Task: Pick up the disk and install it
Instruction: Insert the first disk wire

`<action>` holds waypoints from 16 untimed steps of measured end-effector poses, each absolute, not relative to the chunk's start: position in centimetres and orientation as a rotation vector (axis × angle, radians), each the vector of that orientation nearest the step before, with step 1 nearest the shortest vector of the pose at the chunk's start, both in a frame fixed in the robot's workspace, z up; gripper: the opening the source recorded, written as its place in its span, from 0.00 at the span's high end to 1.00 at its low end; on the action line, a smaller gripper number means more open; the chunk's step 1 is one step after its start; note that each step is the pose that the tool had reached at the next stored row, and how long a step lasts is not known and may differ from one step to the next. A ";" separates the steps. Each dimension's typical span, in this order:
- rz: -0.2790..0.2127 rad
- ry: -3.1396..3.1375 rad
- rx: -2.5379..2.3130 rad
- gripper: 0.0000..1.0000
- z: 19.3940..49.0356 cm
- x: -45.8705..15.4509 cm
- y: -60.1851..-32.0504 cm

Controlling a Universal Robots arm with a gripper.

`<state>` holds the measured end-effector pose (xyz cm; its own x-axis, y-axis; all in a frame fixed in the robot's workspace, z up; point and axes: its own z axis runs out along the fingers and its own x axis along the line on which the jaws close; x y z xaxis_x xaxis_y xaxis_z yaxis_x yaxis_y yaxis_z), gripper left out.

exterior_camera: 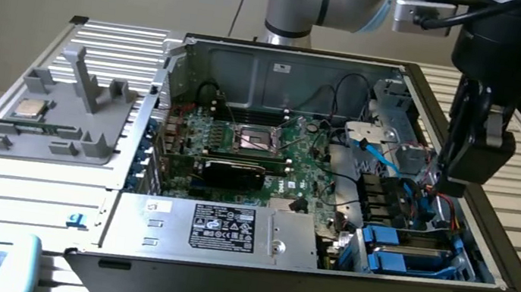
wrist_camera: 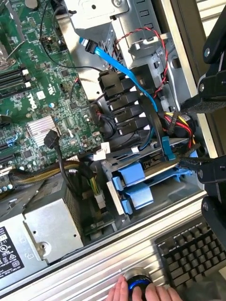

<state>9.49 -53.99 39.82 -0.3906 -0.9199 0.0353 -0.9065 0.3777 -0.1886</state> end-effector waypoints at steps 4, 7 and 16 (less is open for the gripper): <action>-0.213 2.530 -1.674 0.50 39.8 9.5 -55.1; -0.174 2.520 -1.663 0.50 39.8 9.5 -55.9; -0.089 2.496 -1.641 0.50 39.8 9.4 -58.0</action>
